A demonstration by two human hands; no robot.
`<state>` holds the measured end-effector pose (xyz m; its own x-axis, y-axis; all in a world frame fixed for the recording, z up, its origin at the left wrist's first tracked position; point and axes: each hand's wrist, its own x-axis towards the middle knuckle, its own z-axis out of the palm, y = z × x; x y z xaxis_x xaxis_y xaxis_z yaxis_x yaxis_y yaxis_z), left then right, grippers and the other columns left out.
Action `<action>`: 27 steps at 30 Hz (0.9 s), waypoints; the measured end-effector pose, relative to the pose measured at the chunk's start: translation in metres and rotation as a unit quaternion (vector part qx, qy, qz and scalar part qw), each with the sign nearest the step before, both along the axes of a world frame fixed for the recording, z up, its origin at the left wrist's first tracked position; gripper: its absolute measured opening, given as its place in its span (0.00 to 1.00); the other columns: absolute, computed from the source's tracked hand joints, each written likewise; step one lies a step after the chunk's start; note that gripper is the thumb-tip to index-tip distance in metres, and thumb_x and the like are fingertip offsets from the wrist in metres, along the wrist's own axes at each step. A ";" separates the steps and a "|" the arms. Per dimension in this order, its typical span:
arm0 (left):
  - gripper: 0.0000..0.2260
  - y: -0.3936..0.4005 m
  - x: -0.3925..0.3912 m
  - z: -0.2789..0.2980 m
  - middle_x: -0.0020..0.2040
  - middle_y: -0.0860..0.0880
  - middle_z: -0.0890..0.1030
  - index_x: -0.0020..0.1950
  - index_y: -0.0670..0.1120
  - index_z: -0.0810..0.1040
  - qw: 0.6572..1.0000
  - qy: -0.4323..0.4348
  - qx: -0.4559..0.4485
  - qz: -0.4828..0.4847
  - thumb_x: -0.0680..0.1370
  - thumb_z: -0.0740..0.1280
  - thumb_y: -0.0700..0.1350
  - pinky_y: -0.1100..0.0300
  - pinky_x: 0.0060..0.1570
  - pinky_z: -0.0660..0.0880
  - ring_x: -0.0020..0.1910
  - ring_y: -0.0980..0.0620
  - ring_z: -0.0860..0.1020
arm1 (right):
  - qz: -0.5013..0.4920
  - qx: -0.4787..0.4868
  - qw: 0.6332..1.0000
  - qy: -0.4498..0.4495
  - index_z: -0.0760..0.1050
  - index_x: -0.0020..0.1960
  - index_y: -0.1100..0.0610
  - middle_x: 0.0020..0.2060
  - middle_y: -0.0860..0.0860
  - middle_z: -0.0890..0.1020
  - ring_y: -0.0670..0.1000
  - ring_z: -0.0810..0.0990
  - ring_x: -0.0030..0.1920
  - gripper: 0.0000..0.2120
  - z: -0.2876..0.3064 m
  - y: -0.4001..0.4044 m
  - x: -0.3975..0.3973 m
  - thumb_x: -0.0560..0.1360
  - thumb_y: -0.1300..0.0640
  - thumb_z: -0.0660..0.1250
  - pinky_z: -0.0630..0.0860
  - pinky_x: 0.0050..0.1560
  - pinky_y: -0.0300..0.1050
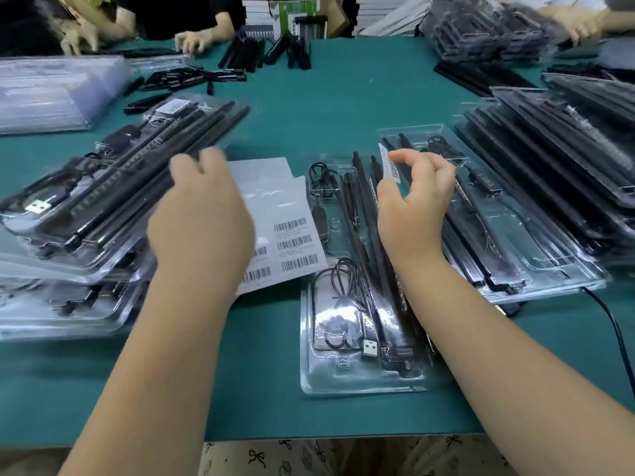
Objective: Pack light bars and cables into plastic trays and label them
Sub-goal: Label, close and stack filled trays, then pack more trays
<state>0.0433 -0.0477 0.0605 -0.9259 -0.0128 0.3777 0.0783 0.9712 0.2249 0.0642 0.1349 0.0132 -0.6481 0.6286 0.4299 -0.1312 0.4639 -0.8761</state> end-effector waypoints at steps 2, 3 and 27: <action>0.16 0.017 0.005 0.000 0.57 0.43 0.72 0.64 0.46 0.67 0.992 0.033 -0.021 -0.117 0.78 0.62 0.49 0.52 0.38 0.65 0.44 0.42 0.73 | 0.003 -0.006 1.000 -0.006 0.73 0.55 0.52 0.51 0.39 0.62 0.53 0.66 0.61 0.16 0.001 0.000 0.000 0.68 0.59 0.57 0.71 0.59 0.56; 0.18 0.026 0.007 -0.003 0.60 0.46 0.73 0.67 0.48 0.67 0.980 0.025 -0.045 -0.192 0.79 0.59 0.52 0.51 0.44 0.68 0.53 0.43 0.73 | 0.003 -0.006 1.000 -0.006 0.74 0.55 0.52 0.52 0.41 0.63 0.53 0.66 0.62 0.16 0.001 0.000 0.001 0.69 0.59 0.57 0.69 0.60 0.56; 0.37 0.075 -0.015 -0.058 0.79 0.44 0.46 0.79 0.43 0.44 0.926 -0.186 -0.168 -0.282 0.78 0.41 0.66 0.45 0.73 0.34 0.77 0.47 0.42 | 0.085 -0.198 0.974 -0.070 0.78 0.38 0.51 0.34 0.44 0.82 0.42 0.80 0.37 0.06 0.018 0.009 -0.032 0.73 0.57 0.69 0.75 0.39 0.37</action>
<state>0.0281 0.0276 0.0027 -0.8168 0.5723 -0.0734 0.5717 0.8199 0.0309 0.0319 0.1436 0.0309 -0.7923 0.6054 0.0756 -0.0430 0.0682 -0.9967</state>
